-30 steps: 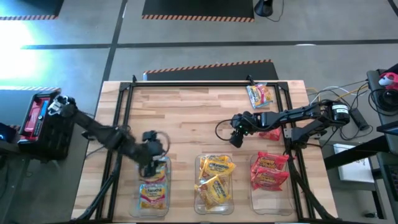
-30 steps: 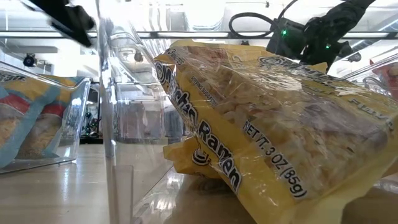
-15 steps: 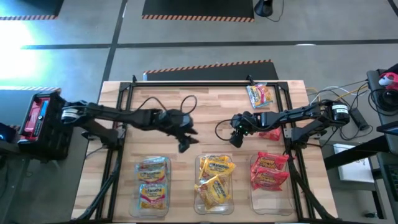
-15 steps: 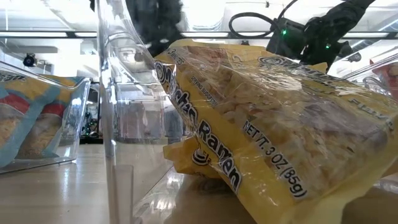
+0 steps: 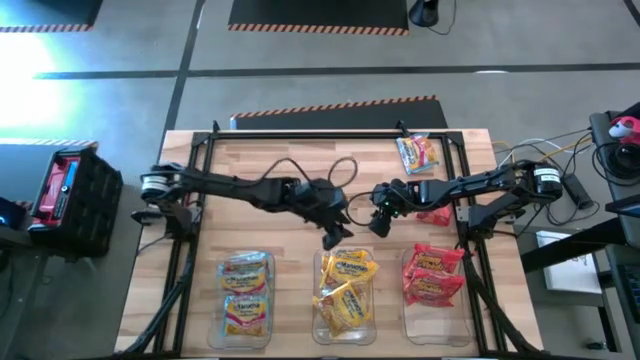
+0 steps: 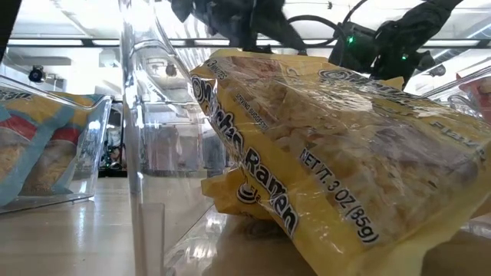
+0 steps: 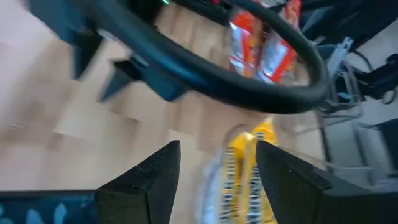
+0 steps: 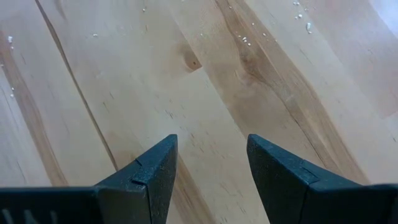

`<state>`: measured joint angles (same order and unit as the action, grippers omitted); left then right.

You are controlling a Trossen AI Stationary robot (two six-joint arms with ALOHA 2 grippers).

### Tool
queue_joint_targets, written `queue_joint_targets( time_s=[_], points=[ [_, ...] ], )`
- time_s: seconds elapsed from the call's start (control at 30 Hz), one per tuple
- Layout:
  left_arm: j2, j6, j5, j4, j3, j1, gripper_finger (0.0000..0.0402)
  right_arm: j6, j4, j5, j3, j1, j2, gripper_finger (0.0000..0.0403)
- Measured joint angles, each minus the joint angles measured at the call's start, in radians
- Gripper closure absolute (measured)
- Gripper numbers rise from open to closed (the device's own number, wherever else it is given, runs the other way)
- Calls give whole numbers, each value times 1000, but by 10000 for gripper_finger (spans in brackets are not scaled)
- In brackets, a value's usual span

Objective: Sort Maruchan noodles
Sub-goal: Put the blue noodle pack into the left transparent bin

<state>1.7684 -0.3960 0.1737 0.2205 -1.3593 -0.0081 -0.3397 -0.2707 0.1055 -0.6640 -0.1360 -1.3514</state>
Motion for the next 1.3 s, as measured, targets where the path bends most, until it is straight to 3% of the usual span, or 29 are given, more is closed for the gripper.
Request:
queue_joint_targets(
  time_s=[0.17, 0.33, 0.6, 0.87, 1.13, 1.3],
  points=[
    [45, -150, 2, -62, -11, -30, 208, 0, 0, 0, 0, 0, 0, 218],
    [42, -193, -38, -73, -14, -31, 208, 1, 70, 0, -1, -2, 0, 218],
    [41, -195, -91, -89, -13, -23, 208, -75, 142, 0, -1, -2, 2, 218],
    [41, -157, -113, -109, -11, 35, 208, -54, 253, 0, -1, -2, 1, 218],
    [42, -137, -80, -102, -7, 101, 208, 86, 365, 263, -1, -2, 0, 218],
    [42, -101, -40, -96, -6, 154, 208, 202, 368, 285, 0, -2, -14, 218]
  ],
)
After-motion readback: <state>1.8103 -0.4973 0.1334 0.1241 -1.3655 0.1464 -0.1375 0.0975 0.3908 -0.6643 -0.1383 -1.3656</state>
